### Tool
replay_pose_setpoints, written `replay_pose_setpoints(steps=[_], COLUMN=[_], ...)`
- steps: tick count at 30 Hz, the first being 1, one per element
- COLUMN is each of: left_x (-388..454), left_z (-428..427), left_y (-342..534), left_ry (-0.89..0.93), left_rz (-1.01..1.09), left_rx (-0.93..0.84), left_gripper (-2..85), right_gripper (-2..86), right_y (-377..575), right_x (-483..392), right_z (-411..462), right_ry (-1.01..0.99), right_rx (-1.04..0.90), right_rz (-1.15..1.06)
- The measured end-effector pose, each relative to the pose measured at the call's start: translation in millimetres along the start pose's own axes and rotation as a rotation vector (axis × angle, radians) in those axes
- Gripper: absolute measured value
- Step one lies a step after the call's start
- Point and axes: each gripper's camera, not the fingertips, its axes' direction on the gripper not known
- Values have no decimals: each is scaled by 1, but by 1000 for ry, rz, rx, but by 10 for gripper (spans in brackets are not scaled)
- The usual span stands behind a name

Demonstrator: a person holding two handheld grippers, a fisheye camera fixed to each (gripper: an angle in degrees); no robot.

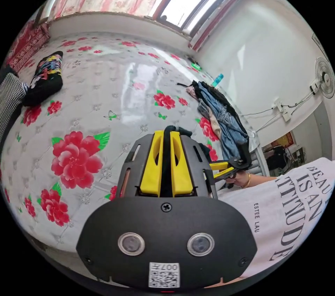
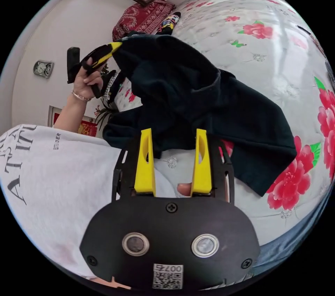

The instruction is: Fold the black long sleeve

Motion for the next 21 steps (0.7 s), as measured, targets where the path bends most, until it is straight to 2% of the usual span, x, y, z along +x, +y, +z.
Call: replay_pose_setpoints(steps=[3, 6, 11, 14, 21], left_x=[-1, 3, 40, 69, 153], left_z=[-43, -82, -139, -176, -277], left_y=[32, 61, 84, 95, 141], left_ry=[31, 41, 55, 65, 171], left_rz=[-60, -103, 8, 89, 348], left_rx=[80, 166, 245, 305, 464], left_gripper=[13, 10, 6, 4, 1], right_gripper=[125, 124, 125, 128, 121], right_y=[-10, -13, -29, -51, -63], right_x=[-3, -7, -18, -39, -78], right_z=[17, 21, 37, 47, 43], right_ry=[48, 145, 102, 163, -70], right_rx=[-5, 70, 77, 94, 139], right_rz=[-38, -61, -118, -207, -375])
